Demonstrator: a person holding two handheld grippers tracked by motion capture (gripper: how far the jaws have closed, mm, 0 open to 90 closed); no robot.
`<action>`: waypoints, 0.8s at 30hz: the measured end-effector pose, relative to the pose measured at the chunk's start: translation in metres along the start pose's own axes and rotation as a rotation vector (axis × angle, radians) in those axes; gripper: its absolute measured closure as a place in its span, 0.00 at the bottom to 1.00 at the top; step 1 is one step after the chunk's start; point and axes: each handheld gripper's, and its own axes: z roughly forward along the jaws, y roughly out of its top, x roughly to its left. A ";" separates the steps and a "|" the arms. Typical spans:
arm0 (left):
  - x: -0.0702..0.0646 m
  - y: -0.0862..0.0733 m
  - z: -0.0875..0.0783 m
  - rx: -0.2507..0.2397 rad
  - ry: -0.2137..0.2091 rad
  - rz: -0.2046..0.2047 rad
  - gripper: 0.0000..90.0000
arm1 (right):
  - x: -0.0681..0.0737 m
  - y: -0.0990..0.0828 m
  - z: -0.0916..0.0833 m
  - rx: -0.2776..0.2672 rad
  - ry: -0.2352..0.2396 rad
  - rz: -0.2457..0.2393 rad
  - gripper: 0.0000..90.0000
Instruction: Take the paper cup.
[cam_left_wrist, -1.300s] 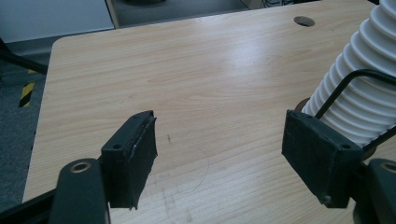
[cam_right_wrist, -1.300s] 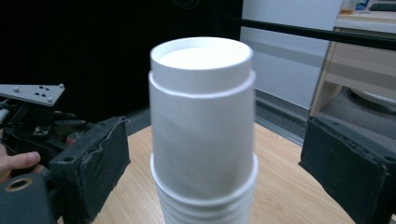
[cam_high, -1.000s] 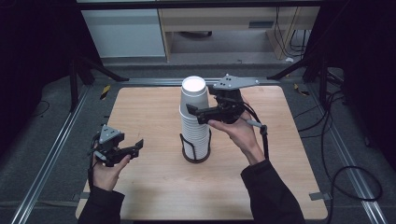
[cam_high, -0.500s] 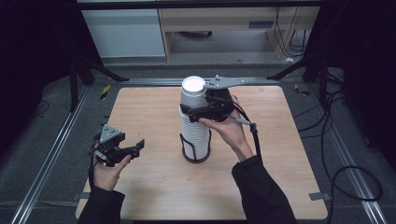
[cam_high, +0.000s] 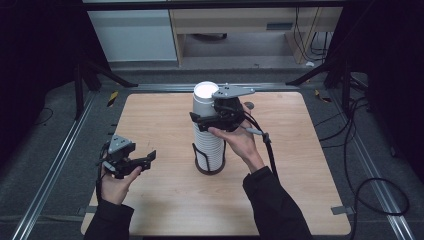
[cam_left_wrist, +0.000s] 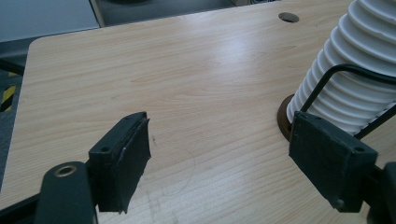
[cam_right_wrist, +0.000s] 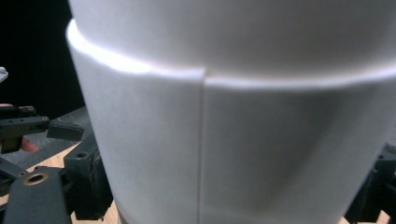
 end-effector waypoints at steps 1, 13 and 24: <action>0.000 0.000 0.000 0.000 -0.002 0.001 0.22 | 0.000 0.000 0.000 0.003 0.000 -0.003 0.14; 0.000 -0.001 0.002 0.013 -0.002 0.004 0.22 | 0.002 0.004 -0.003 0.042 0.002 -0.018 0.15; 0.003 -0.002 0.002 0.017 0.000 0.000 0.22 | 0.003 0.006 -0.004 0.064 -0.004 -0.022 0.15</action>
